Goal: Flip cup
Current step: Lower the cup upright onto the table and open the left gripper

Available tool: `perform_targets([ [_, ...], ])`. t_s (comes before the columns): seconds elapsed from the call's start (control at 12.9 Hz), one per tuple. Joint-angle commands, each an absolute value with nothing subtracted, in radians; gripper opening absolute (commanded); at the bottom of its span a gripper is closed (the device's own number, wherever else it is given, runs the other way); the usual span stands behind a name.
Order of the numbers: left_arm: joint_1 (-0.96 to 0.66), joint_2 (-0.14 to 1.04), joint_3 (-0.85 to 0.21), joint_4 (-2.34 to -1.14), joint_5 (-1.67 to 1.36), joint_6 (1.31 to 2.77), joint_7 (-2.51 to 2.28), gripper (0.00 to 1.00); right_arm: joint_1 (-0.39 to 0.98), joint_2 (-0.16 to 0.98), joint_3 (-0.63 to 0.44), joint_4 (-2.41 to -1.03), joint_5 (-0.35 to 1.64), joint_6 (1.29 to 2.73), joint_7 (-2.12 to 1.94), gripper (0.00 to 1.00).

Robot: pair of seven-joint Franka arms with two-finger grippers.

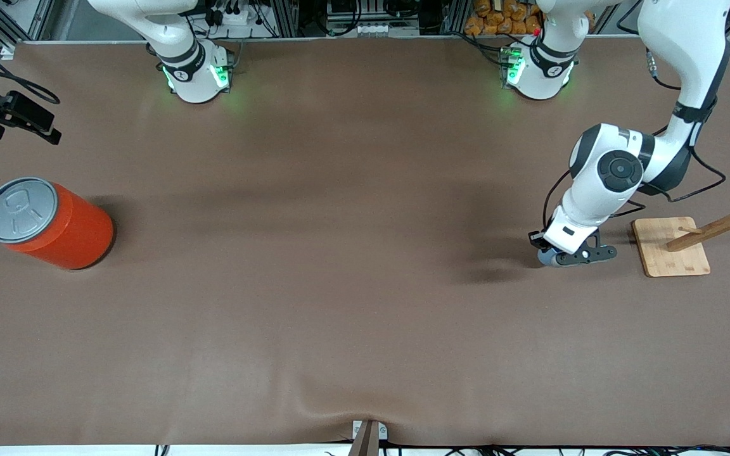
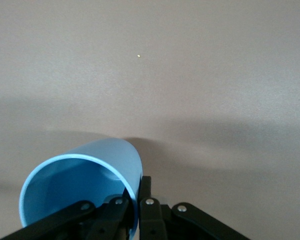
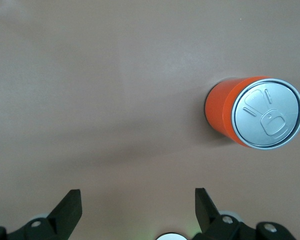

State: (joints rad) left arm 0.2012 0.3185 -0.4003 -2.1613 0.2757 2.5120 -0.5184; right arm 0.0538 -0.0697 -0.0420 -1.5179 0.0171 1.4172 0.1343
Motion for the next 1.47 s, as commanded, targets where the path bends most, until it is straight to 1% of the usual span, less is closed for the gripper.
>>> perform_targets([
  [0.0, 0.206, 0.333, -0.403, -2.158, 0.302, 2.531, -0.552, 0.00, 0.051, -0.092, -0.041, -1.539, 0.021, 1.424, 0.150, 1.00],
  [0.08, 0.203, 0.333, -0.403, -2.155, 0.302, 2.531, -0.551, 0.12, 0.051, -0.091, -0.041, -1.539, 0.021, 1.424, 0.149, 1.00],
  [0.16, 0.206, 0.331, -0.403, -2.152, 0.302, 2.531, -0.554, 0.44, 0.051, -0.091, -0.041, -1.539, 0.021, 1.424, 0.150, 1.00],
  [0.23, 0.207, 0.328, -0.403, -2.151, 0.302, 2.531, -0.557, 0.99, 0.051, -0.091, -0.041, -1.539, 0.021, 1.422, 0.150, 1.00],
  [0.39, 0.209, 0.296, -0.403, -2.143, 0.304, 2.526, -0.561, 1.00, 0.049, -0.091, -0.041, -1.539, 0.021, 1.424, 0.150, 1.00],
  [0.54, 0.212, 0.226, -0.405, -2.114, 0.301, 2.472, -0.558, 1.00, 0.049, -0.091, -0.041, -1.539, 0.021, 1.424, 0.149, 1.00],
  [0.62, 0.212, 0.171, -0.405, -2.083, 0.296, 2.421, -0.555, 1.00, 0.049, -0.091, -0.041, -1.539, 0.021, 1.424, 0.149, 1.00],
  [0.7, 0.210, 0.122, -0.406, -2.039, 0.296, 2.336, -0.551, 1.00, 0.049, -0.091, -0.041, -1.539, 0.021, 1.424, 0.150, 1.00],
  [0.78, 0.206, 0.100, -0.408, -1.975, 0.293, 2.218, -0.549, 1.00, 0.049, -0.091, -0.041, -1.539, 0.021, 1.424, 0.149, 1.00],
  [0.85, 0.206, 0.098, -0.419, -1.900, 0.291, 2.095, -0.545, 1.00, 0.049, -0.091, -0.041, -1.539, 0.021, 1.422, 0.149, 1.00],
  [0.93, 0.206, 0.098, -0.426, -1.841, 0.290, 2.012, -0.540, 1.00, 0.049, -0.091, -0.041, -1.539, 0.021, 1.422, 0.149, 1.00],
  [1.09, 0.210, 0.081, -0.452, -1.790, 0.284, 1.948, -0.513, 1.00, 0.048, -0.091, -0.041, -1.539, 0.021, 1.424, 0.150, 1.00],
  [1.24, 0.215, 0.061, -0.453, -1.751, 0.208, 1.913, -0.470, 1.00, 0.049, -0.091, -0.041, -1.539, 0.021, 1.424, 0.149, 1.00],
  [1.4, 0.216, 0.057, -0.451, -1.698, 0.163, 1.846, -0.442, 1.00, 0.049, -0.091, -0.041, -1.539, 0.021, 1.424, 0.150, 1.00],
])
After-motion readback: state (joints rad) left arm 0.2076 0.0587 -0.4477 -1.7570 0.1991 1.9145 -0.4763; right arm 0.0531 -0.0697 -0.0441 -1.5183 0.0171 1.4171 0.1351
